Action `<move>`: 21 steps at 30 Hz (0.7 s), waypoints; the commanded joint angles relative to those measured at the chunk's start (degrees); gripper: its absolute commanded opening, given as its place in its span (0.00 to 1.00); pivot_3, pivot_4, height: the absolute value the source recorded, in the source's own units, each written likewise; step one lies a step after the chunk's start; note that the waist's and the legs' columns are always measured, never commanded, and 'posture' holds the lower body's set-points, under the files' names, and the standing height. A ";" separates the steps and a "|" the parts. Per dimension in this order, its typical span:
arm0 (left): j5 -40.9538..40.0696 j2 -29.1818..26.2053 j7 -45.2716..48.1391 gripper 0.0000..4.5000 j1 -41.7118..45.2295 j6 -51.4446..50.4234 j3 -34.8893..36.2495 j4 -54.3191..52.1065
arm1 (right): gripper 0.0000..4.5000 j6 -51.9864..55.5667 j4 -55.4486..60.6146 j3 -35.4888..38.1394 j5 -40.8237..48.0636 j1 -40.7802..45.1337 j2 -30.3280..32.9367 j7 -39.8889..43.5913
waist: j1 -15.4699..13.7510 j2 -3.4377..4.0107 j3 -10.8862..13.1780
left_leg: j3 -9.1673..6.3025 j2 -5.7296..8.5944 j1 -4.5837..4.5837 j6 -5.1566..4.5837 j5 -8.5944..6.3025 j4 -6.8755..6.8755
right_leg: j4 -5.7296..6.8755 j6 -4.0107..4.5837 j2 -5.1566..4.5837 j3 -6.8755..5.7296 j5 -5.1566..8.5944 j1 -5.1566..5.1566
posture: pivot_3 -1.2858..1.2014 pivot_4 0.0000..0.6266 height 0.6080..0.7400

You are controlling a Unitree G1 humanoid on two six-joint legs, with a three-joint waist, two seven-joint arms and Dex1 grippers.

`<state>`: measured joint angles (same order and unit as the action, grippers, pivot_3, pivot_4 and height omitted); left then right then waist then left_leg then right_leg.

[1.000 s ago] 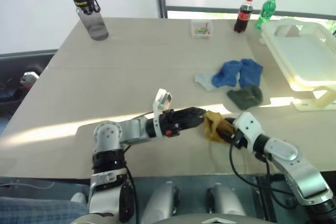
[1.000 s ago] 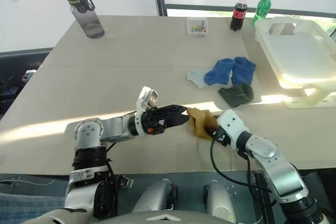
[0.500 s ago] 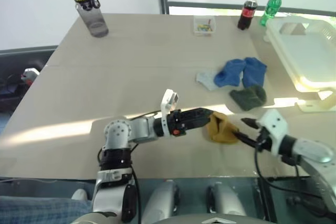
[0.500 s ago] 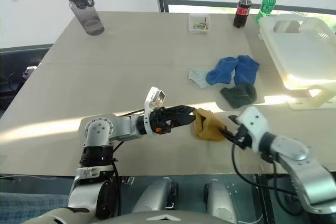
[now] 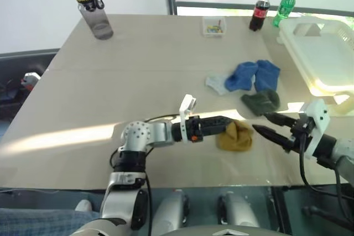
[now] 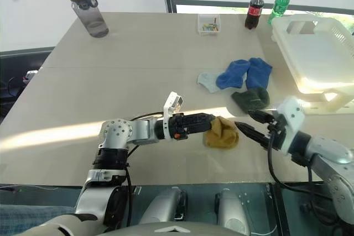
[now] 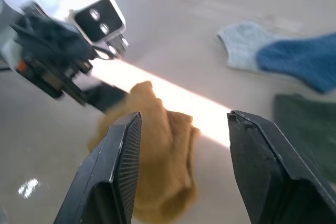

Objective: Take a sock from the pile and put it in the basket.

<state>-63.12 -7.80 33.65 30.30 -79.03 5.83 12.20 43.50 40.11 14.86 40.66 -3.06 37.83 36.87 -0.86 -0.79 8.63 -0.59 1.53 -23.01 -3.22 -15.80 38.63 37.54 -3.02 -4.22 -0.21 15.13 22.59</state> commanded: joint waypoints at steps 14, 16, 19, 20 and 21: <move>4.04 0.39 4.76 1.00 0.74 2.74 -0.68 -0.12 | 0.59 -4.46 -7.21 -16.72 -18.47 3.87 0.06 -7.21 | 0.02 0.01 0.00 | 0.04 0.02 0.03 0.01 0.01 0.02 | 0.06 0.00 0.03 0.01 0.00 -0.01 | 0.52 0.24 1.00; 3.45 -0.44 5.48 1.00 0.26 2.67 -0.34 -2.64 | 0.71 -3.95 -8.56 -18.46 -19.05 4.18 -0.83 -6.94 | 0.04 0.01 0.00 | 0.03 0.02 0.03 0.01 0.02 0.03 | 0.08 0.00 0.03 0.01 0.00 0.00 | 0.52 0.24 1.00; 2.89 -2.36 6.54 1.00 -0.72 2.87 -0.14 -6.69 | 0.96 -2.51 -9.92 -20.13 -19.45 4.41 -1.57 -6.56 | 0.08 0.01 0.00 | 0.03 -0.01 0.03 0.02 0.02 0.03 | 0.08 0.00 0.05 0.01 0.00 0.01 | 0.52 0.24 1.00; 3.62 -3.75 7.22 1.00 -1.33 3.74 -0.60 -8.56 | 0.98 -1.24 -10.65 -20.30 -18.71 4.31 -2.16 -6.44 | 0.23 0.01 0.00 | 0.03 -0.01 0.03 0.03 0.02 0.03 | 0.08 0.00 0.05 0.02 0.00 0.01 | 0.52 0.24 1.00; 4.19 -4.73 7.73 1.00 -1.82 4.40 -0.96 -9.91 | 0.99 -0.32 -11.13 -20.37 -18.20 4.23 -2.62 -6.33 | 0.34 0.01 0.00 | 0.04 -0.02 0.04 0.04 0.02 0.02 | 0.07 0.00 0.06 0.03 0.00 0.01 | 0.52 0.24 1.00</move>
<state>-58.63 -11.83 39.93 28.78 -75.92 4.45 5.47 41.49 29.61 -4.54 21.74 1.60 35.35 30.11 -0.51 -0.78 8.63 -0.55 1.49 -22.94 -3.17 -15.77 38.64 37.61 -3.02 -4.15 -0.16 15.14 22.59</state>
